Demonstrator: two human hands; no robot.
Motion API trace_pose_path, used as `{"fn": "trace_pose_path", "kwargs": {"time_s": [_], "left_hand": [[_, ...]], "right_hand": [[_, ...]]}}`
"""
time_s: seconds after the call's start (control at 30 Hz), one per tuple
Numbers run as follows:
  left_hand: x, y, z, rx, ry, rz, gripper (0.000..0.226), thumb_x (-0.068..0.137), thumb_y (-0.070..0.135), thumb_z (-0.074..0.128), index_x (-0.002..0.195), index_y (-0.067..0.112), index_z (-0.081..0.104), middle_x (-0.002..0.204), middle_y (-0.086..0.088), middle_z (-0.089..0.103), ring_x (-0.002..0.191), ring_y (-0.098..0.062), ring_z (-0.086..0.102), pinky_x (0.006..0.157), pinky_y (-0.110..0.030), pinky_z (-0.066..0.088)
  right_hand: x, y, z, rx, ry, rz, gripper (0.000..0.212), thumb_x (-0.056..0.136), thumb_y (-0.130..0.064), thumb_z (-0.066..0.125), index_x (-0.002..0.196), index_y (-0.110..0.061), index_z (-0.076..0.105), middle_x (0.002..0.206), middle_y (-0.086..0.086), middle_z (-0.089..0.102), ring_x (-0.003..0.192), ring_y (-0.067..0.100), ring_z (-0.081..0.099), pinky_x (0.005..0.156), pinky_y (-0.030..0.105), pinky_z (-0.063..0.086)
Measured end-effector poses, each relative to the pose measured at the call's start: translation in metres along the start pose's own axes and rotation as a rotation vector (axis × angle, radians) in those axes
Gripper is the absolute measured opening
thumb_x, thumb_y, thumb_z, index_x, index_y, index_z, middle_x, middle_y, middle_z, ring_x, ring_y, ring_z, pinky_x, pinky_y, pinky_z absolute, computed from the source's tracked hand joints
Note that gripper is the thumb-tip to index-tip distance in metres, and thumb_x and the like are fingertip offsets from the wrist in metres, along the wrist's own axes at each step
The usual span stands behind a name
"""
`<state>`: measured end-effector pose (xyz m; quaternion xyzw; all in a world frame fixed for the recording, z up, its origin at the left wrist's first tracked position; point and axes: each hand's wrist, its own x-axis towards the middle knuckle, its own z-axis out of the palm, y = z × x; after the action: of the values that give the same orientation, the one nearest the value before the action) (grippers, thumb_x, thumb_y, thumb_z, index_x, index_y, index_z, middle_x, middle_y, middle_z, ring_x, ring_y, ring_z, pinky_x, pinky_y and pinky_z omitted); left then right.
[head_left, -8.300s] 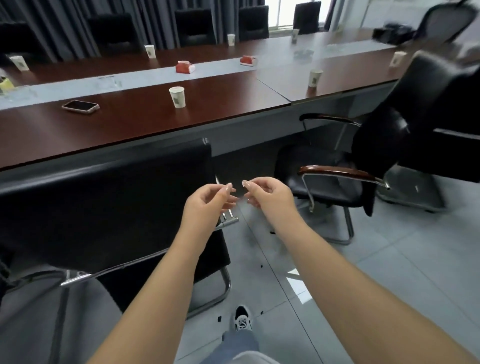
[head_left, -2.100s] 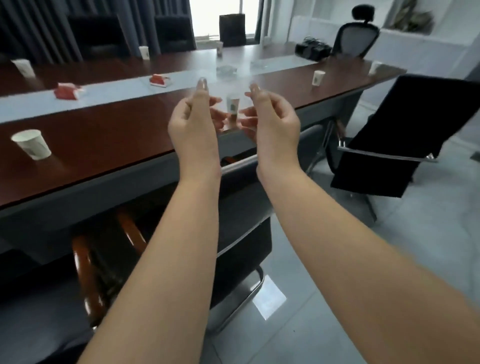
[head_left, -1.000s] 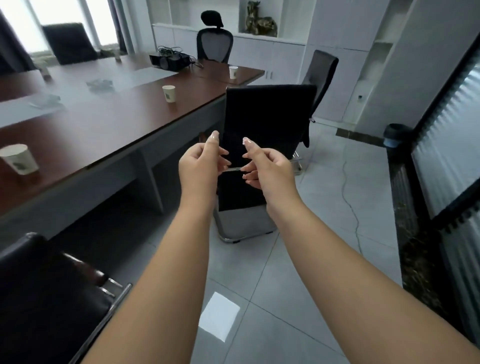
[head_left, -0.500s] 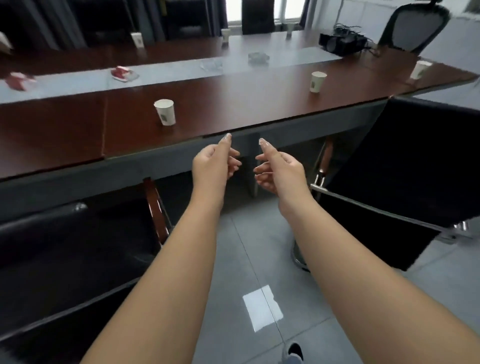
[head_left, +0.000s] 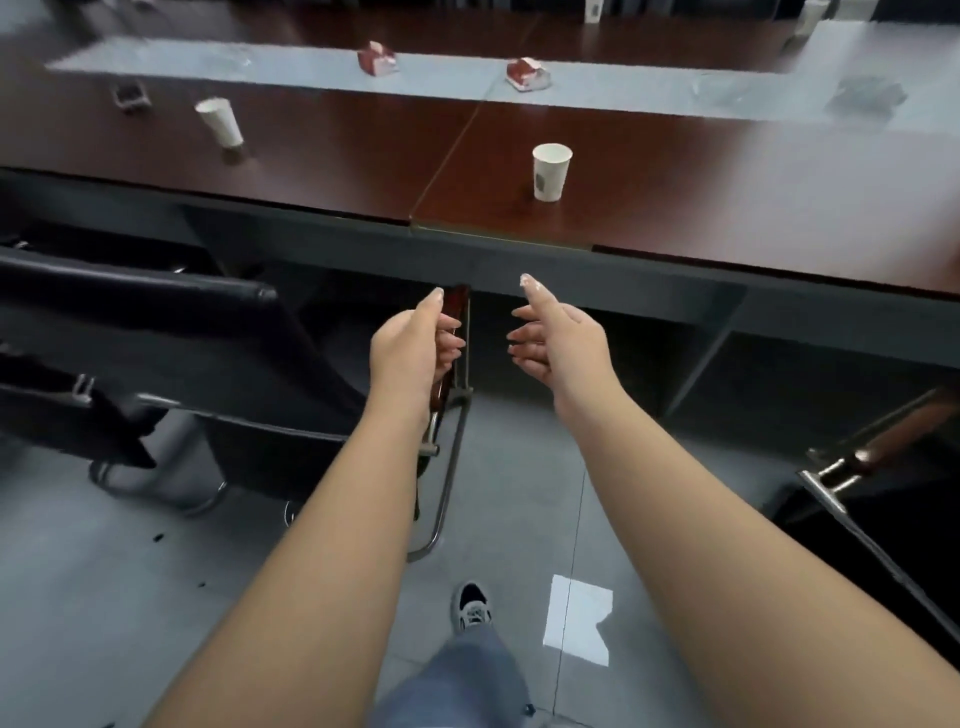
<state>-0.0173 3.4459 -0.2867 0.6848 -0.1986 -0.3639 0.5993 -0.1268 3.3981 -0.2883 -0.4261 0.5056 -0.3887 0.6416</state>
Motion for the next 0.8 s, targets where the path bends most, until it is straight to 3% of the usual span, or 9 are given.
{"fn": "trace_pose_path", "kwargs": {"time_s": [0.2, 0.3, 0.57, 0.8], "left_hand": [[0.038, -0.024, -0.005, -0.005, 0.115, -0.075, 0.032, 0.092, 0.034, 0.052, 0.066, 0.015, 0.059, 0.06, 0.0, 0.056, 0.057, -0.01, 0.052, 0.058, -0.021, 0.045], [0.072, -0.04, 0.003, -0.041, 0.139, -0.14, 0.032, 0.092, 0.033, 0.052, 0.066, 0.015, 0.059, 0.06, 0.0, 0.055, 0.059, -0.01, 0.052, 0.058, -0.021, 0.045], [0.189, -0.083, 0.026, -0.024, 0.194, -0.408, 0.031, 0.092, 0.036, 0.052, 0.07, 0.015, 0.057, 0.066, -0.001, 0.058, 0.064, -0.012, 0.054, 0.07, -0.026, 0.047], [0.251, -0.093, 0.021, 0.034, 0.261, -0.467, 0.033, 0.093, 0.036, 0.05, 0.068, 0.015, 0.056, 0.07, 0.0, 0.059, 0.064, -0.009, 0.052, 0.059, -0.021, 0.042]], "right_hand": [[0.05, 0.018, 0.027, -0.104, -0.097, 0.108, 0.033, 0.087, -0.047, 0.058, 0.083, -0.014, 0.063, 0.073, 0.003, 0.064, 0.073, 0.016, 0.063, 0.079, 0.03, 0.055], [0.085, 0.029, 0.032, -0.197, -0.115, 0.169, 0.038, 0.087, -0.047, 0.057, 0.09, -0.011, 0.065, 0.074, 0.005, 0.065, 0.07, 0.016, 0.061, 0.076, 0.03, 0.054], [0.217, 0.024, 0.032, -0.433, -0.137, 0.251, 0.032, 0.087, -0.047, 0.057, 0.083, -0.017, 0.064, 0.078, 0.005, 0.066, 0.074, 0.017, 0.06, 0.086, 0.036, 0.053], [0.286, 0.052, 0.065, -0.561, -0.184, 0.392, 0.038, 0.083, -0.053, 0.059, 0.089, -0.015, 0.063, 0.089, 0.007, 0.065, 0.078, 0.018, 0.06, 0.075, 0.03, 0.053]]}}
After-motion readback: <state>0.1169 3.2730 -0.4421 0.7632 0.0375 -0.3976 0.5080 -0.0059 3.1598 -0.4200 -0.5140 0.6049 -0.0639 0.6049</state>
